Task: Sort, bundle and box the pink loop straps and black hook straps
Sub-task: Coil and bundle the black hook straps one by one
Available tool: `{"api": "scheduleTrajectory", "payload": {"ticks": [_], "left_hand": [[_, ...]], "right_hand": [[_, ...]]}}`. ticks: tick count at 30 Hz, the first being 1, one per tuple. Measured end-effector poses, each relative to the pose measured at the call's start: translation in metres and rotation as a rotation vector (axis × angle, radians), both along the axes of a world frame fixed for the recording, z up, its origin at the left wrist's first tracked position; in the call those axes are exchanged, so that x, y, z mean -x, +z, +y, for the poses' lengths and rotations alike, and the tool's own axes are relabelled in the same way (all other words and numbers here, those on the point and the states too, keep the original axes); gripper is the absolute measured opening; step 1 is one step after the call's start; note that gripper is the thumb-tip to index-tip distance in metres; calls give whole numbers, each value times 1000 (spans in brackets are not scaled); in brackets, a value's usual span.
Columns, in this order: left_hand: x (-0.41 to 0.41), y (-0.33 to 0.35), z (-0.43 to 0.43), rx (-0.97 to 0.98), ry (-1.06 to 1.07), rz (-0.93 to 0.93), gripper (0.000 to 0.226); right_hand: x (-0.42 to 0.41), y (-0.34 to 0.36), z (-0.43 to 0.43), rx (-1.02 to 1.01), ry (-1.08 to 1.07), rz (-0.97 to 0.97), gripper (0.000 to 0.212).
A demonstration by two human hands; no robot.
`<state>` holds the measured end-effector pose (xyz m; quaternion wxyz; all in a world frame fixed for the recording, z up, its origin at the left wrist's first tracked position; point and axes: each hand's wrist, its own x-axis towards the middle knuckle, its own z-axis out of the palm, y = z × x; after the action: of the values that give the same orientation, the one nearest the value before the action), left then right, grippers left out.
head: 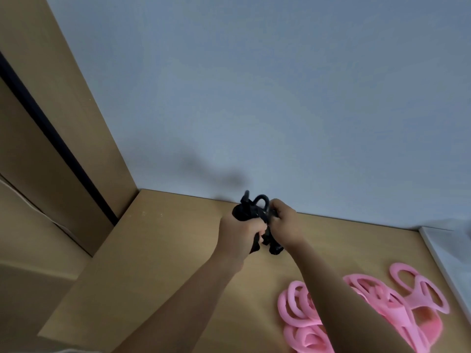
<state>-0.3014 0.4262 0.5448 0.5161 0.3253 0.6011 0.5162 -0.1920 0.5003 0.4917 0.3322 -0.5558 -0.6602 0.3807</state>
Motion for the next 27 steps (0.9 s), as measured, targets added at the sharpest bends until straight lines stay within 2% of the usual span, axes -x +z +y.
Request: {"api": "scheduleTrajectory", "payload": {"ticks": [3,6,9,13,16,20,22,24,27], "left_hand": [[8,-2,6,160,49,-149,16],[15,-8,13,310,27,-266,19],[19,-14,13,386,-20,-203,21],[27,-12,20,425,-136,-201,17],[26,-5,25,422,-229,-32,14],[17,1,35,343,-264,238,14],[14,-2,43,276,-338,450,11],[11,-5,45,188,-457,777,11],[5,-1,39,46,-591,1121,24]], "right_hand": [[1,-13,-9,-56,-3,-117,20],[-1,-23,-19,-184,-39,-314,29],[-2,-19,-26,-545,-34,-410,36],[-8,-2,-30,-962,85,-559,30],[-13,14,-27,-1158,249,-618,27],[-19,37,-26,-1256,418,-662,17],[-21,47,-26,-1262,458,-693,17],[-21,58,-29,-1279,465,-717,17],[-20,67,-36,-1320,481,-721,18]]}}
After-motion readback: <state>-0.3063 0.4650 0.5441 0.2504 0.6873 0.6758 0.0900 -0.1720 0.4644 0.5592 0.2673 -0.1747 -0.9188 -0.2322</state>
